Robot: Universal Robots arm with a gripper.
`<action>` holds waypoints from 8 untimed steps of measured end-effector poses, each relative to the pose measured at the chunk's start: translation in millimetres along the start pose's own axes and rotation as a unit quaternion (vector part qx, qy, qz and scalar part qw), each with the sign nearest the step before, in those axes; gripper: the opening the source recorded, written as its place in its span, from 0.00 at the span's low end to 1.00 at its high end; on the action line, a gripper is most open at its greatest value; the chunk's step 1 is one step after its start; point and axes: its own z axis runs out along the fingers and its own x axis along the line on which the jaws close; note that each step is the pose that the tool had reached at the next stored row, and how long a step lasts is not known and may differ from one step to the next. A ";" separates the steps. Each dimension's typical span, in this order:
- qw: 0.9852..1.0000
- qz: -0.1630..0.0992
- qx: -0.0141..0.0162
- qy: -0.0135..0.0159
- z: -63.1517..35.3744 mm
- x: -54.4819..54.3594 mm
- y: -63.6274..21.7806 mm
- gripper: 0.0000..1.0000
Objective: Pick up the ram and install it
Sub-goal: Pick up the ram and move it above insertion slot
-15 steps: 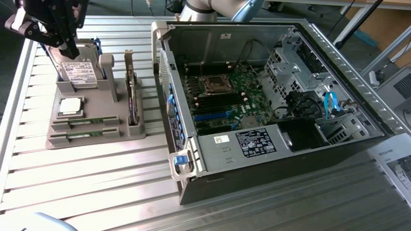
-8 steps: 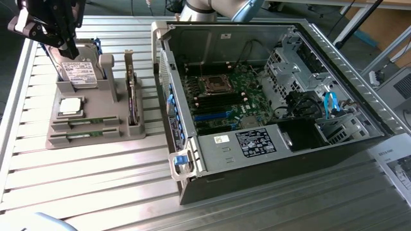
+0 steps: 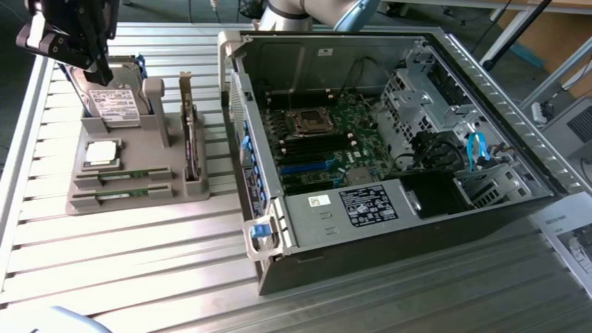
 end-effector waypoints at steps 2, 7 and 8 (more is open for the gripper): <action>1.000 -0.013 0.000 0.001 0.0 0.0 0.0 0.10; 0.999 -0.047 -0.001 0.002 0.0 0.0 0.0 0.10; 0.999 -0.053 -0.001 0.002 0.0 0.0 0.0 0.10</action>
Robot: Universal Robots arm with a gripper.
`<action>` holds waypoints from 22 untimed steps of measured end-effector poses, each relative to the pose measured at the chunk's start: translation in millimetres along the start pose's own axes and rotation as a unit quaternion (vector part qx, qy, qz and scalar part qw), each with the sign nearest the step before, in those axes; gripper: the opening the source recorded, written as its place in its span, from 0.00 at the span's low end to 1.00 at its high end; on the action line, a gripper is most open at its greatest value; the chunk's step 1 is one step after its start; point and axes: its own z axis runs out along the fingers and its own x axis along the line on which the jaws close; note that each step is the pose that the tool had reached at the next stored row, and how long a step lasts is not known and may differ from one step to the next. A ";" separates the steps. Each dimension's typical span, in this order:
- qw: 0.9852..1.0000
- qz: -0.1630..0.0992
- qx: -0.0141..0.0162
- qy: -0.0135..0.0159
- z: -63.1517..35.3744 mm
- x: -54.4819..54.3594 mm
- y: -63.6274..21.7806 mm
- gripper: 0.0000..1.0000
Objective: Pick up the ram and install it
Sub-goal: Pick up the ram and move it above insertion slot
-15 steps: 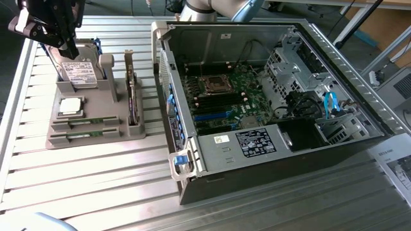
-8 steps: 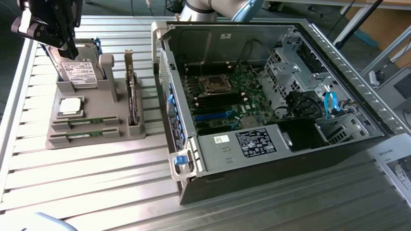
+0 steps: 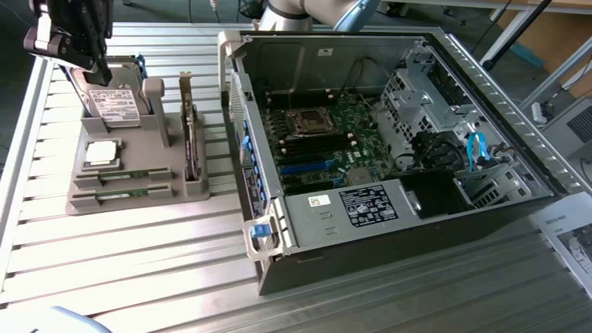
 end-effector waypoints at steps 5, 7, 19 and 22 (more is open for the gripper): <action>1.000 -0.031 -0.001 0.001 0.0 0.0 0.0 0.10; 0.999 -0.041 -0.001 0.002 0.0 0.0 0.0 0.10; 0.998 -0.060 -0.001 0.003 0.0 0.0 0.0 0.10; 0.998 -0.064 -0.002 0.003 0.0 0.0 0.0 0.10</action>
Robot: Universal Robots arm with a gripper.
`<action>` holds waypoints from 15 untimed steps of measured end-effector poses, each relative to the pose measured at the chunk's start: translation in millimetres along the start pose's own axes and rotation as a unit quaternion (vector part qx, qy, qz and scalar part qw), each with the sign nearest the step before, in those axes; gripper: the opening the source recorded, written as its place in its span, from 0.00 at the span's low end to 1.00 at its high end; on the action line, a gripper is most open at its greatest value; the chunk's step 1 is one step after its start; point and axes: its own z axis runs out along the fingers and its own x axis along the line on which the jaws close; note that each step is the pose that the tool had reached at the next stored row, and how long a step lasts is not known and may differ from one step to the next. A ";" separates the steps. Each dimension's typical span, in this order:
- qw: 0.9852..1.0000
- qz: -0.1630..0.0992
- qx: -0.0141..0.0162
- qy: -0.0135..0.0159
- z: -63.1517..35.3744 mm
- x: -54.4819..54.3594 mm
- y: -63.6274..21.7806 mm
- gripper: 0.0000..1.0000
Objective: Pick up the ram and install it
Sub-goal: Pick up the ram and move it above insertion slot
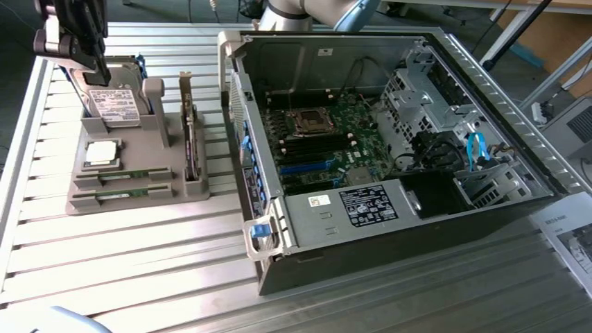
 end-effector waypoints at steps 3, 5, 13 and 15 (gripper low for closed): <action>1.000 0.000 0.000 0.000 0.0 0.0 0.0 0.10; 1.000 0.000 0.000 0.000 0.0 0.0 0.0 0.10; 1.000 0.000 0.000 0.000 0.0 0.5 0.0 0.11; 1.000 0.000 0.000 0.000 -0.1 0.6 -0.1 0.16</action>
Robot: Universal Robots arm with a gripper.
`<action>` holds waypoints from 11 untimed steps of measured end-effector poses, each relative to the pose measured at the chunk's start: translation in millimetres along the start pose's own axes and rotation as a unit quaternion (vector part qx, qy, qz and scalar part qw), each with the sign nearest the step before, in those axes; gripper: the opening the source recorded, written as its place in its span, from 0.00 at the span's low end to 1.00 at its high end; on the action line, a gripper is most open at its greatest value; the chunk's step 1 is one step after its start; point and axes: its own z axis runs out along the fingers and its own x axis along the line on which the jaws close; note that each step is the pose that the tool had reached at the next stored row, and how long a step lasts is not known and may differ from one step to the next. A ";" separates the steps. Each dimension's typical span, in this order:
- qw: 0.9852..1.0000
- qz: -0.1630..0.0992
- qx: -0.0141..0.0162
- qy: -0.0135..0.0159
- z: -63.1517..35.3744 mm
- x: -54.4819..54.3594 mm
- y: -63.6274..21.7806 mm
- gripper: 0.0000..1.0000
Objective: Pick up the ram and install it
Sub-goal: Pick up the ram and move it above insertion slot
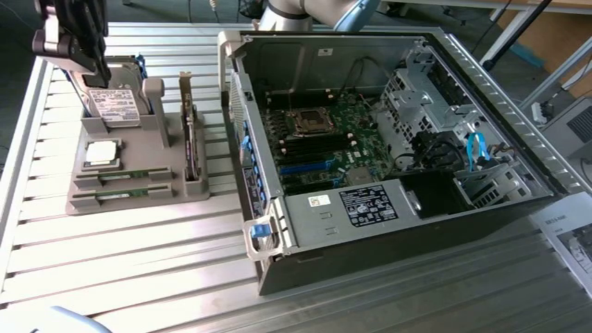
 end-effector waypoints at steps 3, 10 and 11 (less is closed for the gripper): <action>1.000 0.000 0.000 0.000 0.0 0.0 0.0 0.29; 1.000 0.000 0.000 0.000 0.0 0.1 0.0 0.36; 1.000 -0.001 0.000 0.000 0.0 0.1 -0.1 0.36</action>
